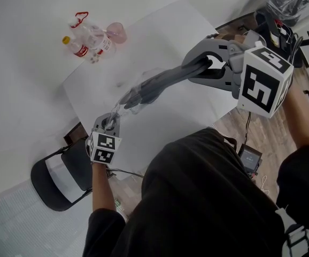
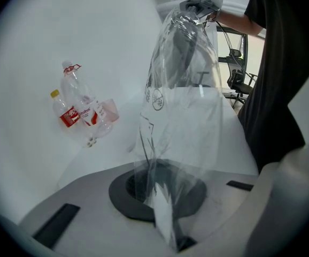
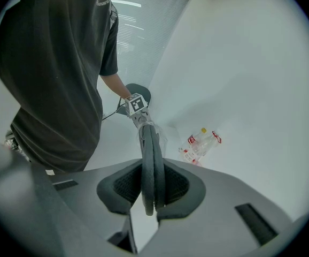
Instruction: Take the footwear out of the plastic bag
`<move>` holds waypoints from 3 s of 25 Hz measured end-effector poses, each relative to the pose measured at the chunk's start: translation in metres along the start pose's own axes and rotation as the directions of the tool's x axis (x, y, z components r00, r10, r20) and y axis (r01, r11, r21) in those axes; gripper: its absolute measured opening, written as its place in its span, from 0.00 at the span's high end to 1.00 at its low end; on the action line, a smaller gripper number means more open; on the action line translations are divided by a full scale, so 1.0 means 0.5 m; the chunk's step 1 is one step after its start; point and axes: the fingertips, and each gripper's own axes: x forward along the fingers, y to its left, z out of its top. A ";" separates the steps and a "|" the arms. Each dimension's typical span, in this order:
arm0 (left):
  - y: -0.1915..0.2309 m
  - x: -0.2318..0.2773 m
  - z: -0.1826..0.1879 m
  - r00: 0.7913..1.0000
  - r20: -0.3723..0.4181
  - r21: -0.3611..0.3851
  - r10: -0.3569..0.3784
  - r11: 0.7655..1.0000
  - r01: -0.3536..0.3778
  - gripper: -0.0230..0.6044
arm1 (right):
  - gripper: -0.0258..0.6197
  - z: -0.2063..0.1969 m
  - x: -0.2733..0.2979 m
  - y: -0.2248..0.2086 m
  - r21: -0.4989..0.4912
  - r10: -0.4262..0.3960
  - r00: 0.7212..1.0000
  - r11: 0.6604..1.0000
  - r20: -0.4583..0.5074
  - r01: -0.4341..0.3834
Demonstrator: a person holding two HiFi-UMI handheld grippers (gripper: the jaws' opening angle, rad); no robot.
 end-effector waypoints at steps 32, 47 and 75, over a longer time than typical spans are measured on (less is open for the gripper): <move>0.036 -0.013 -0.048 0.999 0.014 -0.181 0.029 0.983 -0.026 0.93 | 0.84 -0.018 -0.056 -0.053 0.110 -0.132 0.988 0.986 0.079 0.123; 0.071 -0.024 -0.041 0.995 0.037 -0.328 0.087 0.942 -0.071 0.93 | 0.84 -0.073 -0.102 -0.075 0.334 -0.328 0.936 0.903 0.126 0.271; 0.017 -0.005 0.086 0.968 0.093 -0.533 0.231 0.833 -0.148 0.93 | 0.84 -0.179 -0.021 -0.047 0.685 -0.724 0.690 0.506 0.006 0.524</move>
